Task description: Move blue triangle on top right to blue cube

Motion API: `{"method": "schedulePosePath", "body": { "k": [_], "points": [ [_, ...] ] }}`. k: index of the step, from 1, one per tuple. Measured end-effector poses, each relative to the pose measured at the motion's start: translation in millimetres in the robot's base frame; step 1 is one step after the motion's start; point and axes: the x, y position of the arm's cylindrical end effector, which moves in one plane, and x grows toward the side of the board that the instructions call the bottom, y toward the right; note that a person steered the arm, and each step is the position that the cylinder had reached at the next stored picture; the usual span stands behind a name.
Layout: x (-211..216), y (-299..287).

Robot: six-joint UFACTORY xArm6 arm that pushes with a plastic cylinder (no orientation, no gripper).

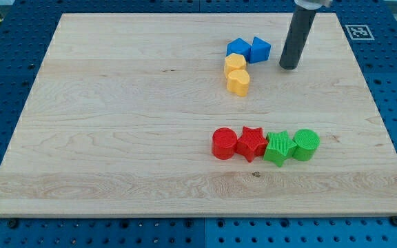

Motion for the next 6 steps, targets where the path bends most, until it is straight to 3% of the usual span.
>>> {"method": "schedulePosePath", "body": {
  "k": [2,5,6],
  "points": [
    [20,-13],
    [-44,-33],
    [-44,-30]
  ]
}}
